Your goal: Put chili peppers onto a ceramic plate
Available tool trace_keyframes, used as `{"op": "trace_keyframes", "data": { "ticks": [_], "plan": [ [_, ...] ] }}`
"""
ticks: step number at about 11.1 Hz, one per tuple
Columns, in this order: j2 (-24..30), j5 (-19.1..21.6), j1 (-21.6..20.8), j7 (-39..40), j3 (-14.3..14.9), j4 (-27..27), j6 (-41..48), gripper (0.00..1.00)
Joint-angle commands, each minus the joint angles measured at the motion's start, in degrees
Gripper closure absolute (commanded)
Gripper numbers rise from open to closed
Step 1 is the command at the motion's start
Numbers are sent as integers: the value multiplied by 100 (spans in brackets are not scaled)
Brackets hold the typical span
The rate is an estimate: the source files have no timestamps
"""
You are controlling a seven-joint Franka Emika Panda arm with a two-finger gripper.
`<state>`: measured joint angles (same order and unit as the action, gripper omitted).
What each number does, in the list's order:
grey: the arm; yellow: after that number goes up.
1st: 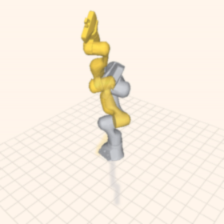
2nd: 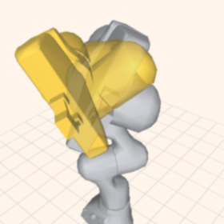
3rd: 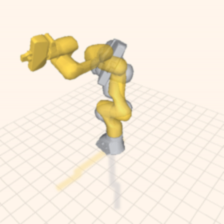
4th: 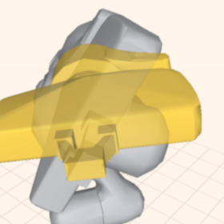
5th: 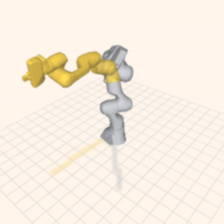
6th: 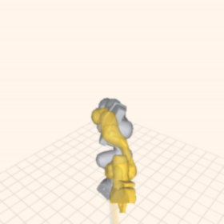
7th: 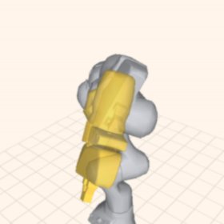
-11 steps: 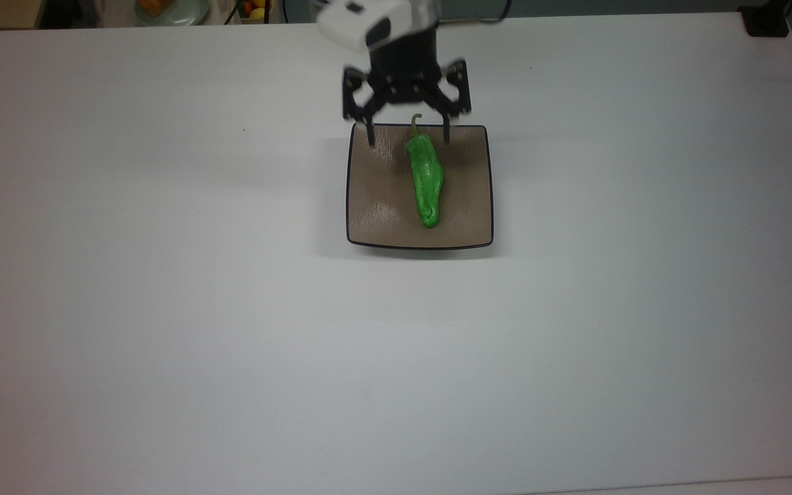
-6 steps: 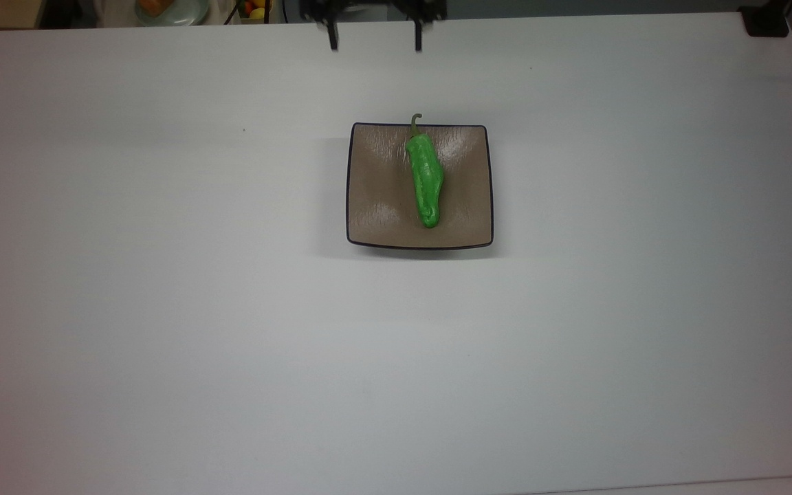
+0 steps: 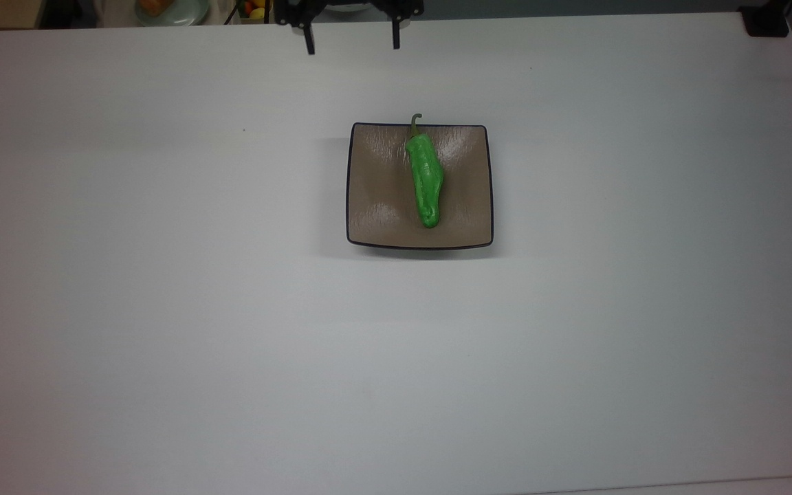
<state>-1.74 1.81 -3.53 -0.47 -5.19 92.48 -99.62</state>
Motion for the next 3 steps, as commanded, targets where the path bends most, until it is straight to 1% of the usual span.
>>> {"op": "trace_keyframes", "data": {
  "ticks": [1, 3],
  "plan": [
    [86, -32, -165, 99, 176, 121, -190, 0],
    [77, -32, -227, 99, 167, 130, -190, 0]
  ]
}}
